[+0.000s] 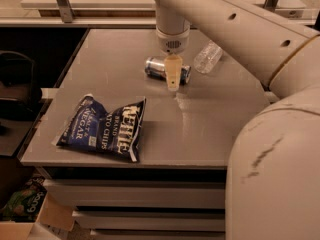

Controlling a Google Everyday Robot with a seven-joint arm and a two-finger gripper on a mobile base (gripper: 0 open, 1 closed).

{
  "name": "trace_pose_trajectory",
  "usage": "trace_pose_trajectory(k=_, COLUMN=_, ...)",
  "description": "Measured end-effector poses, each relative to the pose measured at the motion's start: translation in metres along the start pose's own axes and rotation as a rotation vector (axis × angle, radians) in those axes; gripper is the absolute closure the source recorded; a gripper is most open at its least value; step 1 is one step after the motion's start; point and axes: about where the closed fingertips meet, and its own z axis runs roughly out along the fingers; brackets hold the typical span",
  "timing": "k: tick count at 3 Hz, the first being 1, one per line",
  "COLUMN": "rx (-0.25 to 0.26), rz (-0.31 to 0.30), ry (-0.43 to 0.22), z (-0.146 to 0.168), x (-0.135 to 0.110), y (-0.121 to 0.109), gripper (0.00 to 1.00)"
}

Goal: Move redbull can near blue chip bag

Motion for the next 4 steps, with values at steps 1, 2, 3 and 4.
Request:
trace_pose_trajectory(k=1, rx=-0.021, rz=0.018, ry=-0.006, z=0.013, x=0.007, y=0.002, gripper=0.41)
trace_pose_trajectory(k=2, rx=-0.020, rz=0.015, ry=-0.011, z=0.014, x=0.010, y=0.000, gripper=0.64)
trace_pose_trajectory(k=3, rx=-0.012, rz=-0.033, ry=-0.020, z=0.006, x=0.004, y=0.002, gripper=0.88)
trace_pose_trajectory(k=4, rx=0.002, rz=-0.137, ry=-0.053, z=-0.011, x=-0.010, y=0.010, gripper=1.00)
